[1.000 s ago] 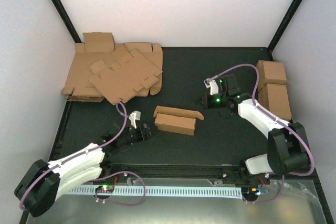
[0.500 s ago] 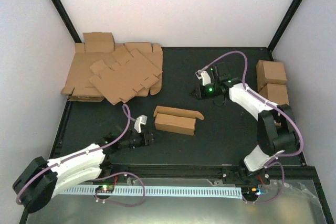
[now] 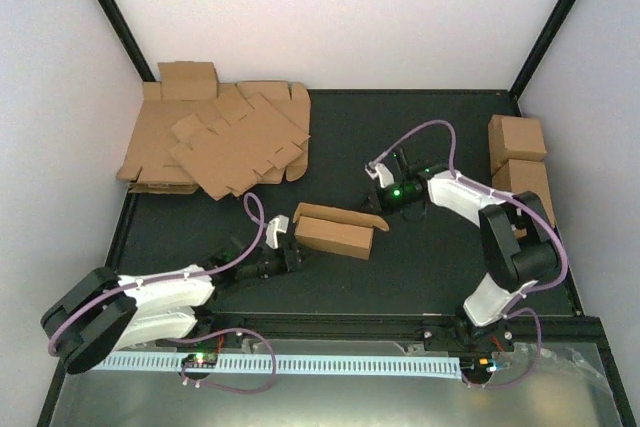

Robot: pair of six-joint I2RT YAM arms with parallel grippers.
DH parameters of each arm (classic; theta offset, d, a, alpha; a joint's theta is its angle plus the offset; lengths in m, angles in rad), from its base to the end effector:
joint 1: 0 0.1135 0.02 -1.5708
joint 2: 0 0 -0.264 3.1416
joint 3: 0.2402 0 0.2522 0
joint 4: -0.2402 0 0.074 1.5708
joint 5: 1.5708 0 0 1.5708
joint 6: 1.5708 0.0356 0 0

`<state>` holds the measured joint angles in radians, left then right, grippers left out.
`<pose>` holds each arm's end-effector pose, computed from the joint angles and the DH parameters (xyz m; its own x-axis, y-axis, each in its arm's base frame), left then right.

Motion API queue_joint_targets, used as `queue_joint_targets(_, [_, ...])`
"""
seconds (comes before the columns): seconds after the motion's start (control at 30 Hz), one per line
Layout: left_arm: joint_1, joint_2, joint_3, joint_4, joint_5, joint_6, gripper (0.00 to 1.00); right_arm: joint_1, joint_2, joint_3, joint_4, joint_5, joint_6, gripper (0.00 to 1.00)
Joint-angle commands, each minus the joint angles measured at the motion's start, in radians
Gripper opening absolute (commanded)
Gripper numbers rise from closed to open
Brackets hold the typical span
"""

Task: Fold the paper box

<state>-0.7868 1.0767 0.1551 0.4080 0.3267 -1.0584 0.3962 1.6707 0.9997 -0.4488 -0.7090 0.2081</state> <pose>0.1222 -0.1387 0.1341 -0.9266 -0.2398 -0.2896 0.1232 0.5341 -0.8364 0.2858 0.1447 0.1799 -0.9270 -0.2178 -0.3054 -0.3712 0.6497 0.6634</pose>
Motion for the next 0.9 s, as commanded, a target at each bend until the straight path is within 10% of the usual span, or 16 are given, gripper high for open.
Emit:
queue_joint_targets(0.0, [0.000,0.036,0.070,0.069,-0.064,0.024,0.39,0.001,-0.077,-0.075,0.046,-0.045,0.021,0.07])
queue_joint_targets(0.87, [0.031,0.019,0.076,-0.019,0.022,0.059,0.42,-0.003,-0.189,-0.136,0.122,0.089,0.107,0.07])
